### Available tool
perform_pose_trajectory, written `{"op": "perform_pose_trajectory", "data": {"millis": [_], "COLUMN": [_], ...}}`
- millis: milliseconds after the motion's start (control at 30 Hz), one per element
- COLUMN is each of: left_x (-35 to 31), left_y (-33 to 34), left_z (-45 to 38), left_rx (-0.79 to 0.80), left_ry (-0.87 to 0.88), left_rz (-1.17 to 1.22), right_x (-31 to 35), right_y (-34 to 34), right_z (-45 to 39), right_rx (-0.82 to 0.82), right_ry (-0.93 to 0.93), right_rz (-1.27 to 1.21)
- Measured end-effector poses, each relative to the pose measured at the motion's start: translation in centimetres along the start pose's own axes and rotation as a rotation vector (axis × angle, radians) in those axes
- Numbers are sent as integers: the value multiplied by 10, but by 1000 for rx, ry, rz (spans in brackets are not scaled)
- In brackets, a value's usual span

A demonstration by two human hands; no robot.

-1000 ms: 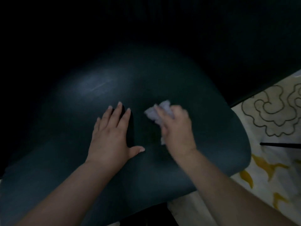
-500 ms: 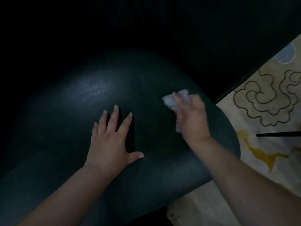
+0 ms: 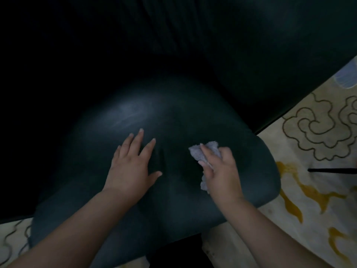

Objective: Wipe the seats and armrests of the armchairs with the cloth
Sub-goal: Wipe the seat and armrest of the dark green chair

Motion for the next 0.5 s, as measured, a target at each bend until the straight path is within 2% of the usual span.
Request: {"op": "perform_pose_trajectory", "data": {"millis": [100,300,500], "left_x": [25,64,110], "left_y": [-34,-115,-212], "left_z": [14,57,104], "left_rx": [5,-45,-258], "left_ry": [-73,-136,-147], "left_rz": [-8,6,99], "right_x": [30,122,231], "right_y": [-23,-38,-16], "right_z": [-9,-27,-39], "right_rx": [-43,4,19], "right_ry": [50,-13,-67], "right_rz": [-65,-70,-153]}}
Point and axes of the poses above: each hand's wrist, its own z-axis away from the middle knuckle, its own y-axis out of the palm, x = y × z, the point moved 7 cm from there along -z, towards the middle knuckle, and after that the axes turned 5 degrees about -y, right-handed, at the moved point
